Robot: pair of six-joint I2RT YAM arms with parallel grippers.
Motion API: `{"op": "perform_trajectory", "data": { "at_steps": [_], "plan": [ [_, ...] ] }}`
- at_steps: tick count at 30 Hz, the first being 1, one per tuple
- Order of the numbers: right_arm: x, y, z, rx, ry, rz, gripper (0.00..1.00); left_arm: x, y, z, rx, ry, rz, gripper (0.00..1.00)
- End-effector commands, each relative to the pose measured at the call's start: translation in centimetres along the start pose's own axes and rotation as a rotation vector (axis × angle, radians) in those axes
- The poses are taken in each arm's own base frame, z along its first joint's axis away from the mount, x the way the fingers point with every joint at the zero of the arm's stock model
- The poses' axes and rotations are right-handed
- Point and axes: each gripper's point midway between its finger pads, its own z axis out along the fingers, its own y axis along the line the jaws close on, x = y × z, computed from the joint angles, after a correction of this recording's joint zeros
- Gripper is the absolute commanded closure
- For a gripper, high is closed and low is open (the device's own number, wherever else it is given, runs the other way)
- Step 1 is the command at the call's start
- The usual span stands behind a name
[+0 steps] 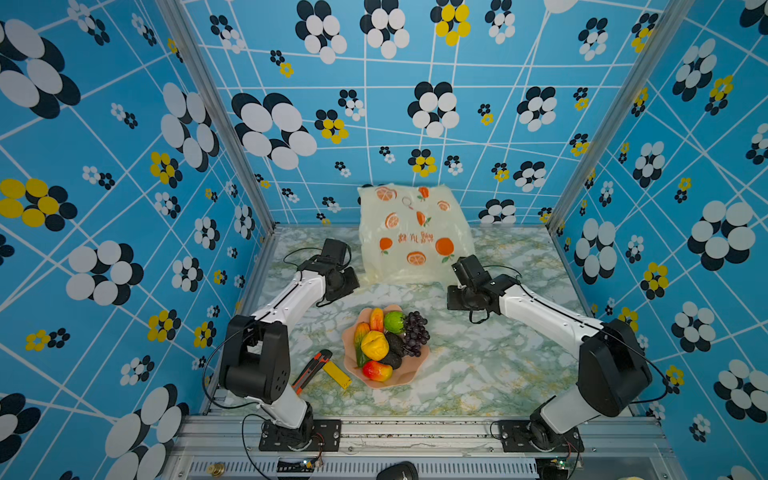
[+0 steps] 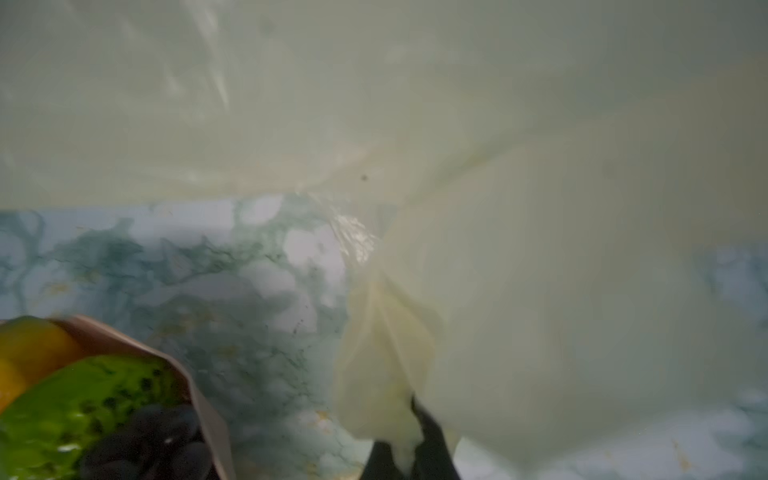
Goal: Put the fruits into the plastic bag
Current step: 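Raise and shake the bag open with both grippers, then lower it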
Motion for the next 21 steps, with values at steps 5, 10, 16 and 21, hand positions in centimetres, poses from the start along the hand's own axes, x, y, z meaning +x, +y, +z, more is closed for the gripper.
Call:
{"op": "perform_trajectory", "data": {
  "at_steps": [5, 10, 16, 21],
  "plan": [
    [-7.5, 3.6, -5.9, -0.182, -0.217, 0.084, 1.00, -1.0, -4.1, -3.9, 0.187, -0.032, 0.034, 0.60],
    [-7.7, 4.4, -5.9, -0.219, -0.220, 0.087, 1.00, -0.1, -5.7, -6.3, 0.287, -0.023, 0.195, 0.28],
    [-8.7, 5.1, -6.5, -0.251, -0.234, 0.091, 1.00, 1.7, -7.1, -8.6, 0.332, 0.002, 0.450, 0.07],
    [-9.0, 5.8, -6.5, -0.280, -0.230, 0.107, 1.00, 3.9, -4.4, -4.8, 0.133, 0.104, 0.556, 0.07]
  ]
}}
